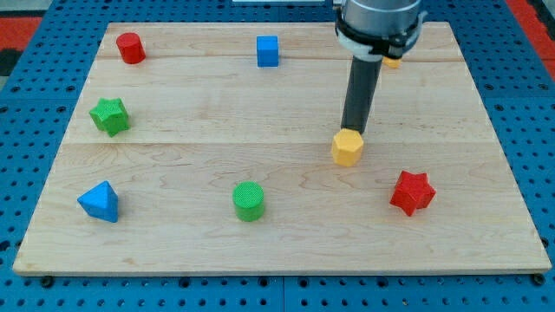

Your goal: Move the yellow hexagon and green circle to the left of the red star

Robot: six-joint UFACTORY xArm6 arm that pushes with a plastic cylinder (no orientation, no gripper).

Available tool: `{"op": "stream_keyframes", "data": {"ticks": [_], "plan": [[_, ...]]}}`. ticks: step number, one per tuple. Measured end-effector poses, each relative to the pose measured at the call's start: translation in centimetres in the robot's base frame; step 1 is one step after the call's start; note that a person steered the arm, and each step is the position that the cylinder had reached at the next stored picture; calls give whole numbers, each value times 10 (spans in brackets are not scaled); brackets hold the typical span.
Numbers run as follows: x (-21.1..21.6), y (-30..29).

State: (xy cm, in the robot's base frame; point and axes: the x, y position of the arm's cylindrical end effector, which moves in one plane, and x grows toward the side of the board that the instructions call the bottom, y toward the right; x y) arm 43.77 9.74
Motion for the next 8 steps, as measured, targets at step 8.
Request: {"op": "stream_keyframes", "data": {"ticks": [8], "plan": [[108, -176]]}}
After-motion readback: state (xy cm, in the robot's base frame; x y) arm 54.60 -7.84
